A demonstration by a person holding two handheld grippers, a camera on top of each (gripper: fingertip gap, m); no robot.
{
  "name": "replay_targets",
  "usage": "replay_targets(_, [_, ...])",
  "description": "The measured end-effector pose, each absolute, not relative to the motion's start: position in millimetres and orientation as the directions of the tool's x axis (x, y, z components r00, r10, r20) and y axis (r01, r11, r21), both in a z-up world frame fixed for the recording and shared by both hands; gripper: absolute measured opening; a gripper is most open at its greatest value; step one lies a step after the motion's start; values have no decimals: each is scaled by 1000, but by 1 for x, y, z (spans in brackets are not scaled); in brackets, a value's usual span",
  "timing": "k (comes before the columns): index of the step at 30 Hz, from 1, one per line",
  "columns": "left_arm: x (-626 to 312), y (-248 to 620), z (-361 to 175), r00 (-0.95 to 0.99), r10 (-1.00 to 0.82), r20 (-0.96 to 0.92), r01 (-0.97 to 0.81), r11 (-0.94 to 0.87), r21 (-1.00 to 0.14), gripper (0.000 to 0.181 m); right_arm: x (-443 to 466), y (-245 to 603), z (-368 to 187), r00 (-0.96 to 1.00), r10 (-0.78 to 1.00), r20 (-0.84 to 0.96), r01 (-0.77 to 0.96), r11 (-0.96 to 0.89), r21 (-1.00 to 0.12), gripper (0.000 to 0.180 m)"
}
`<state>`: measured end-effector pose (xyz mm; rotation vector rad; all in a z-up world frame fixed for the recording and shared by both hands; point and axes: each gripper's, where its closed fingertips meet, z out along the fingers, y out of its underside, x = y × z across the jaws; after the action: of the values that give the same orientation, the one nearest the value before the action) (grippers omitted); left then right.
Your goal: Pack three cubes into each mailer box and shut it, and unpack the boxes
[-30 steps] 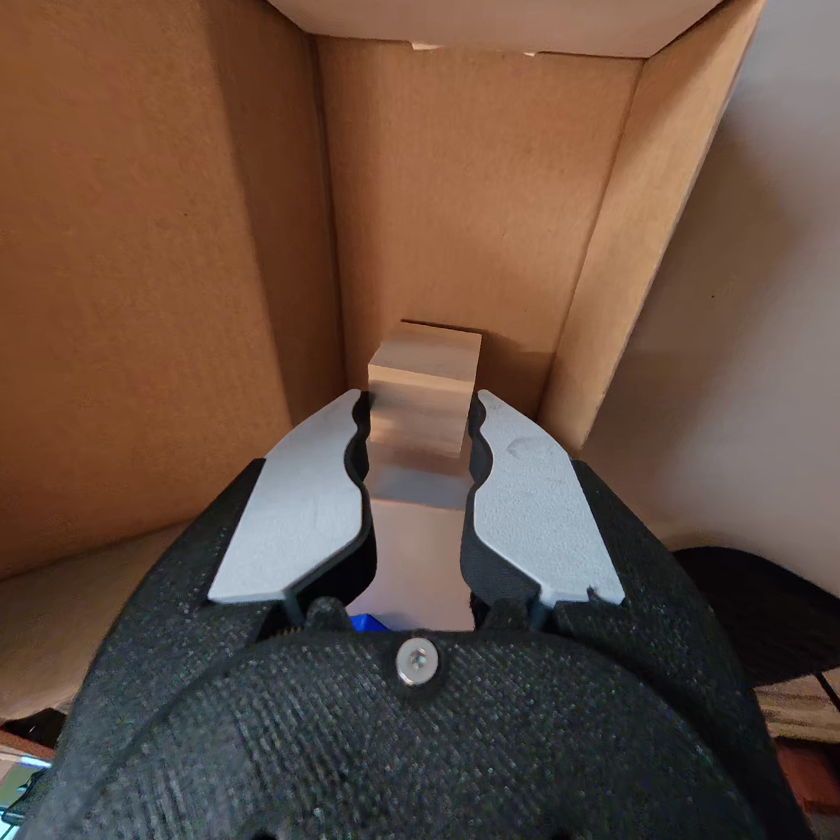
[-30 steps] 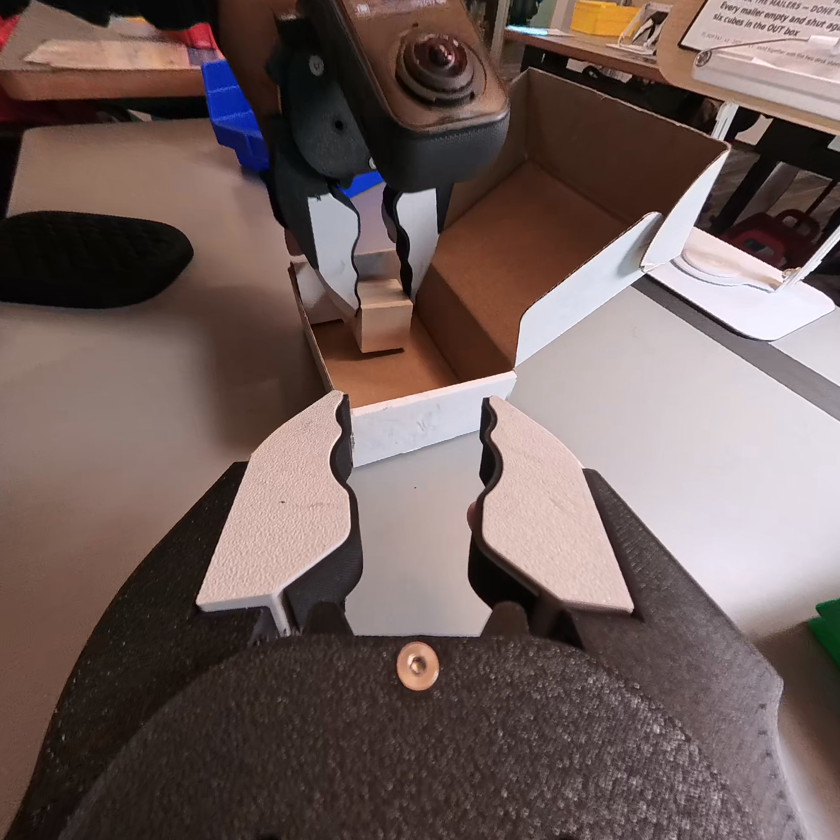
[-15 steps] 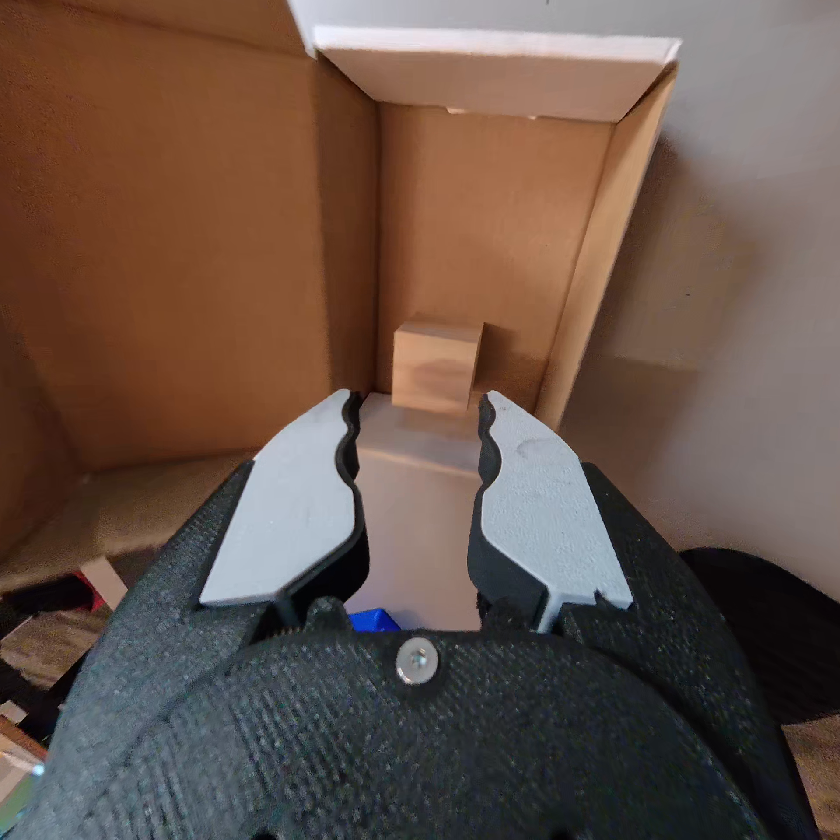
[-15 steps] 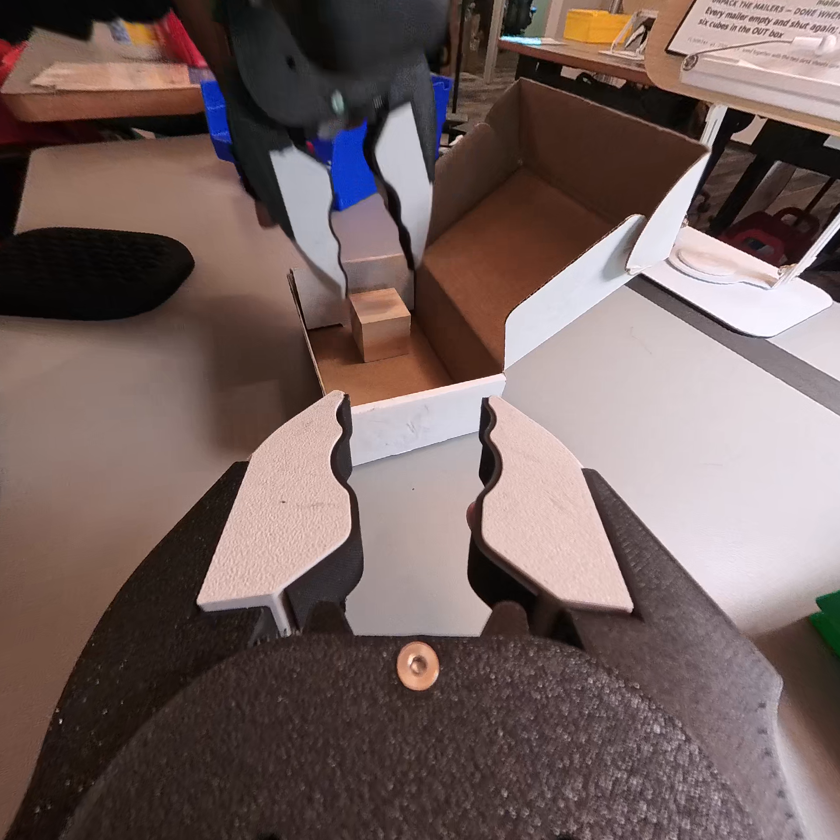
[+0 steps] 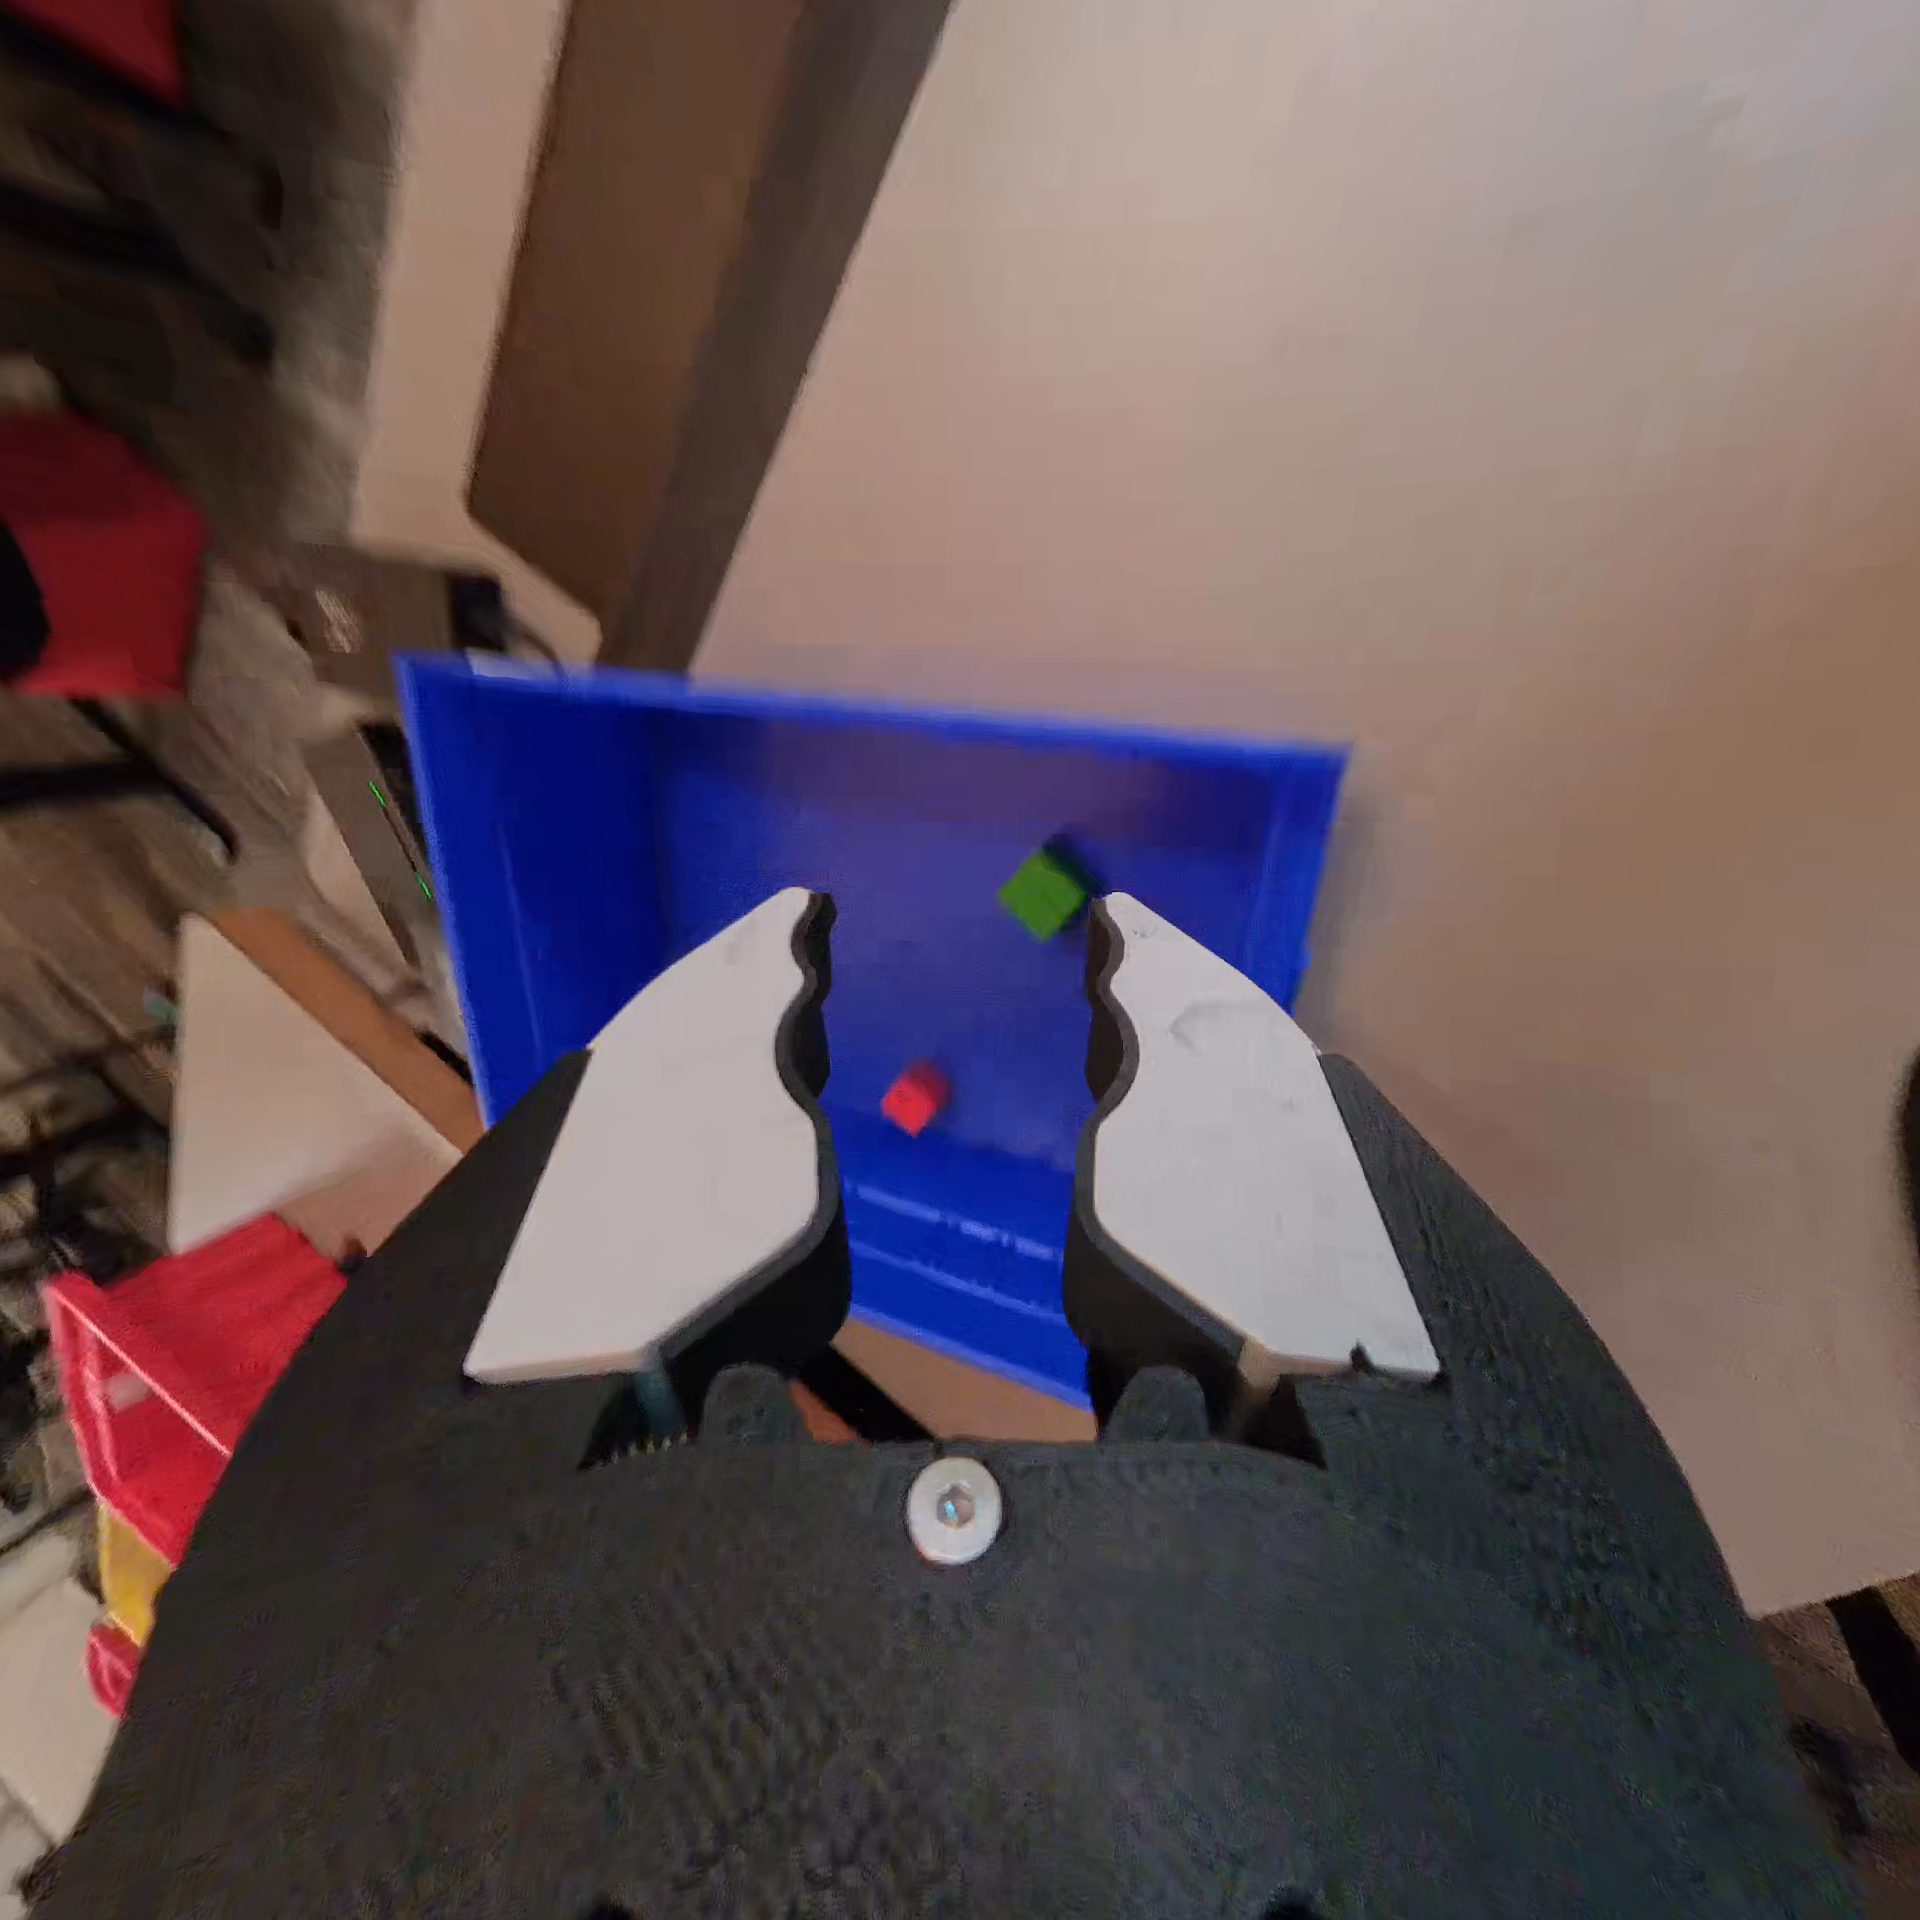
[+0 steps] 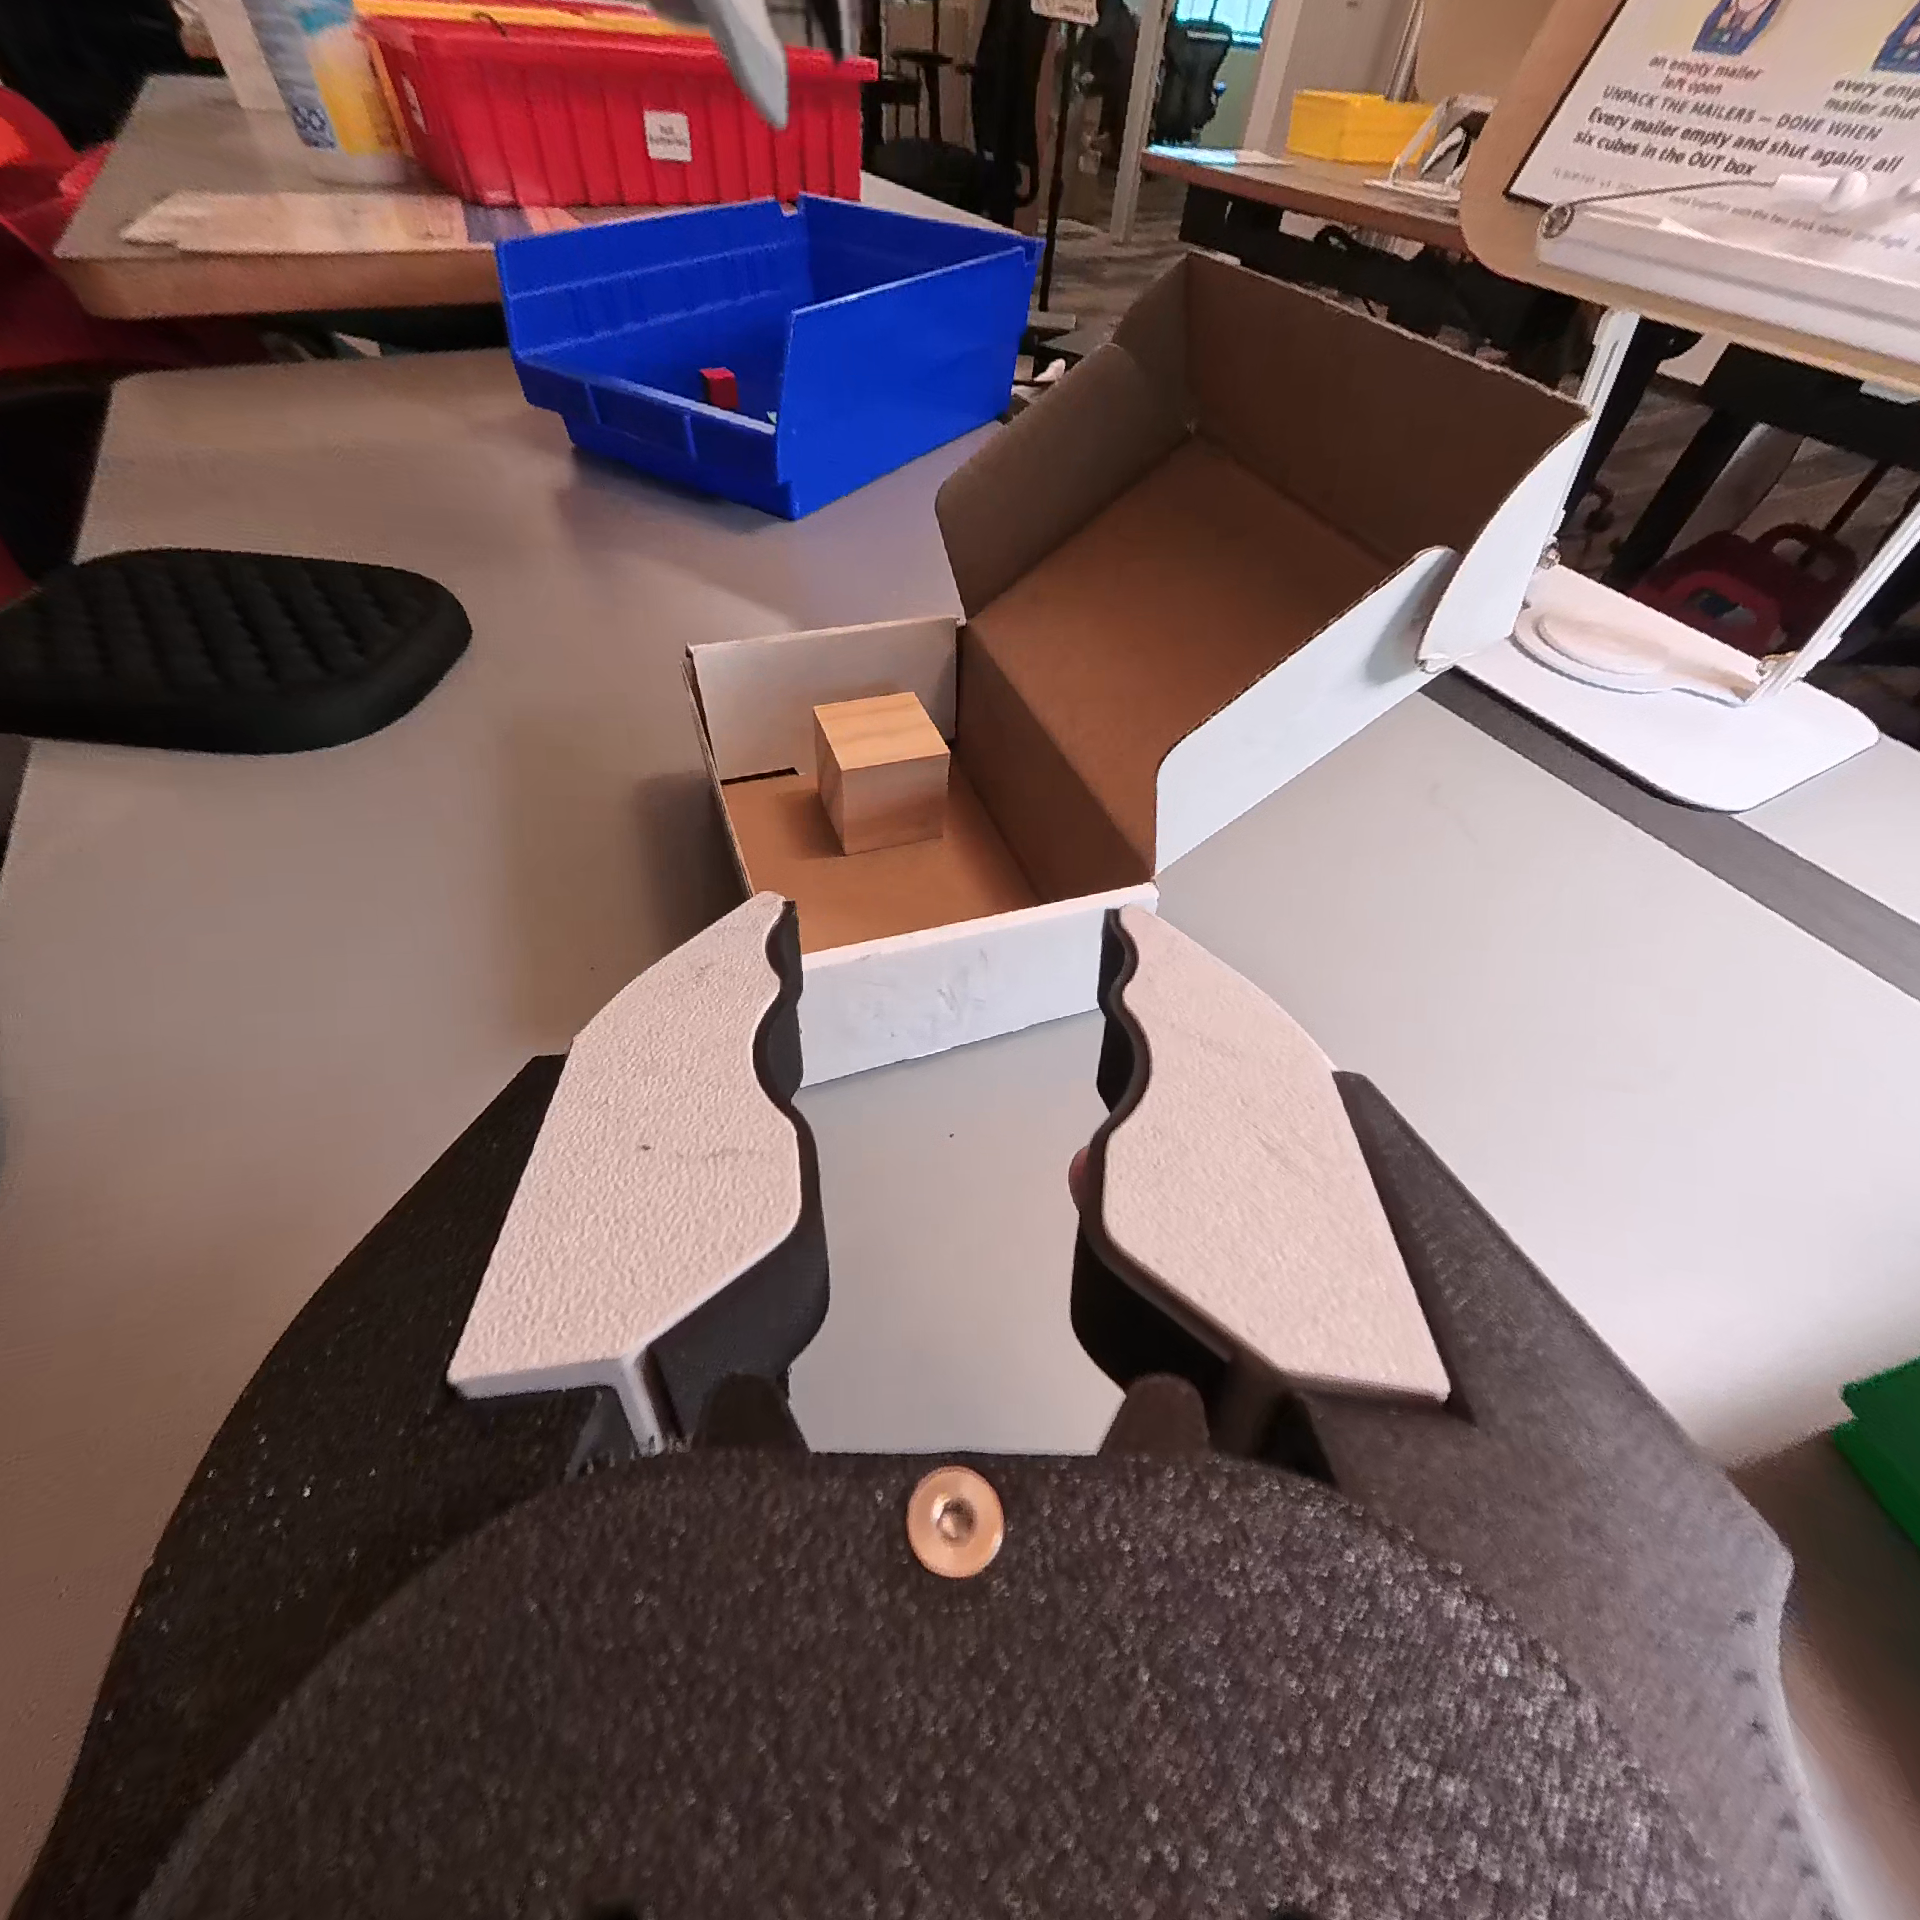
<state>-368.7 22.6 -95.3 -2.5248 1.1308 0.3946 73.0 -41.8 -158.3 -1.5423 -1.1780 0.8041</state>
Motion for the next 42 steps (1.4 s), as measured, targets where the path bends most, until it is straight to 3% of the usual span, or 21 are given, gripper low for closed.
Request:
replay_targets(1, [-391,18,-109,658,-657,-368,-741,-652,-160,47,73,-42,-160,305,950,60,293,-34,-955,55])
replay_targets(9, [-439,2,-195,627,-738,-250,-773,-628,-87,47,71,-37,-171,302,952,53,312,-46,-949,54])
replay_targets(14, [-427,11,-220,543,-801,-251,-838,-537,-98,50,74,-30,-177,319,948,14,301,-87,-950,54])
replay_targets(19, [-426,7,-238,455,-863,-219,-887,-462,-23,53,72,-27,-184,323,946,13,322,-97,-942,54])
replay_targets(28, [-426,3,-243,490,-857,-158,-869,-495,-10,27,73,-24,-189,334,943,4,331,-113,-937,54])
replay_targets(36, [-419,5,-242,576,-809,-117,-818,-570,-84,40,72,-25,-191,329,944,6,341,-113,-933,53])
replay_targets(39, [-420,3,-246,589,-801,-105,-808,-586,-58,27,73,-25,-190,333,943,6,341,-114,-933,53])
replay_targets(42, [-426,8,-237,575,-801,-166,-815,-578,-33,27,73,-25,-189,334,943,8,338,-111,-934,53])
